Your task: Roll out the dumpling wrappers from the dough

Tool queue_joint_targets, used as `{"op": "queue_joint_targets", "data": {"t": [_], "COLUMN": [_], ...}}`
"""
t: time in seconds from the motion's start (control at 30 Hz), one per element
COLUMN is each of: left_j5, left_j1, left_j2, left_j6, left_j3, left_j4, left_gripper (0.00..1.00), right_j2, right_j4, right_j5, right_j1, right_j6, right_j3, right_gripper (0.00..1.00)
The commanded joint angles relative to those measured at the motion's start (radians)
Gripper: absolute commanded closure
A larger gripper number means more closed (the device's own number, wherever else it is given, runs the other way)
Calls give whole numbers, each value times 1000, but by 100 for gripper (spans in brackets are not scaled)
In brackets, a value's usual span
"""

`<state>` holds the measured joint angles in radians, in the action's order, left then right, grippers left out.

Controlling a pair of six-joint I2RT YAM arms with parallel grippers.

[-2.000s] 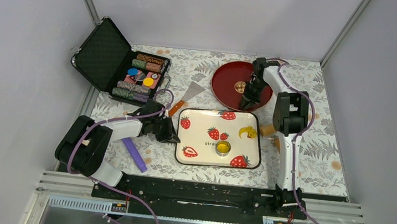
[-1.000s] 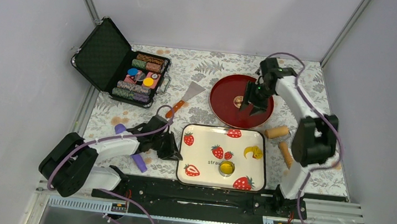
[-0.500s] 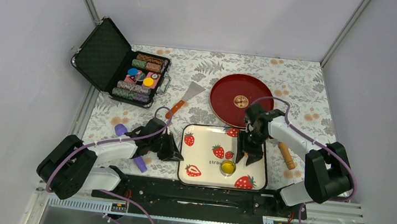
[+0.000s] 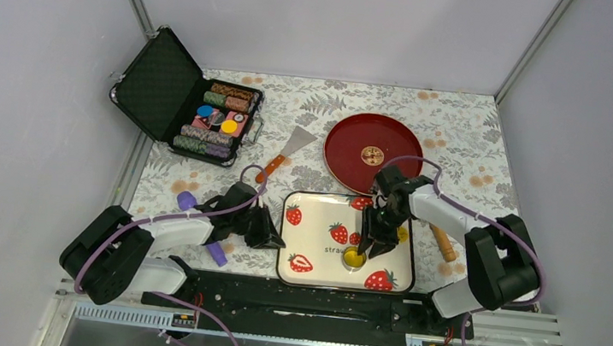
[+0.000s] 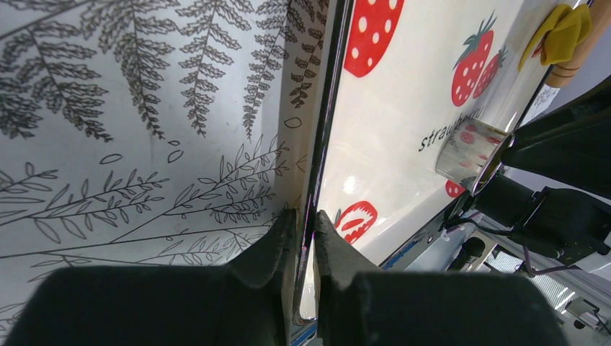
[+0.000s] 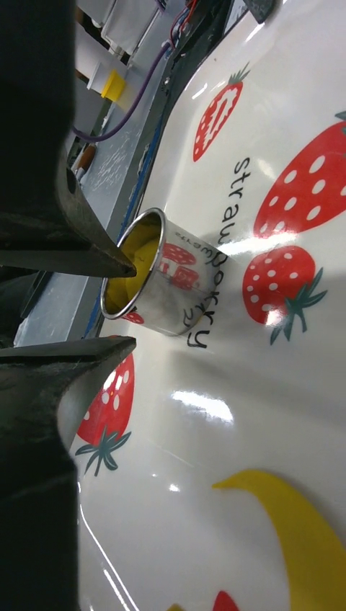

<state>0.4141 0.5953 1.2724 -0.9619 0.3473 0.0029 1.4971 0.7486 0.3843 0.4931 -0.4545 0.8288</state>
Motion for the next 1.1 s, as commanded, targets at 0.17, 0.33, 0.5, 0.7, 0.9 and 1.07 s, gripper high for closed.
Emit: {"op": "queue_joint_targets", "data": {"t": [0.17, 0.33, 0.5, 0.7, 0.9, 1.07], "left_j5": [-111, -108, -108, -106, -106, -107], "left_j1": [-2, -2, -2, -2, -2, -2], "left_j2": [29, 31, 32, 30, 31, 31], "left_j6": [-4, -3, -2, -2, -3, -2], "left_j3": [-47, -46, -47, -47, -47, -48], "left_j4": [-43, -42, -40, -38, -38, -39], "left_gripper": [100, 100, 100, 100, 100, 100], "right_j2": [48, 52, 45, 17, -44, -65], "right_j4": [-22, -3, 37, 87, 146, 169], "right_j5": [-20, -19, -37, -61, -71, -88], "right_j1": [27, 45, 54, 58, 58, 58], "right_j6": [-6, 1, 14, 30, 35, 36], "right_j3": [-10, 4, 26, 44, 77, 111], "right_gripper": [66, 78, 94, 100, 100, 100]}}
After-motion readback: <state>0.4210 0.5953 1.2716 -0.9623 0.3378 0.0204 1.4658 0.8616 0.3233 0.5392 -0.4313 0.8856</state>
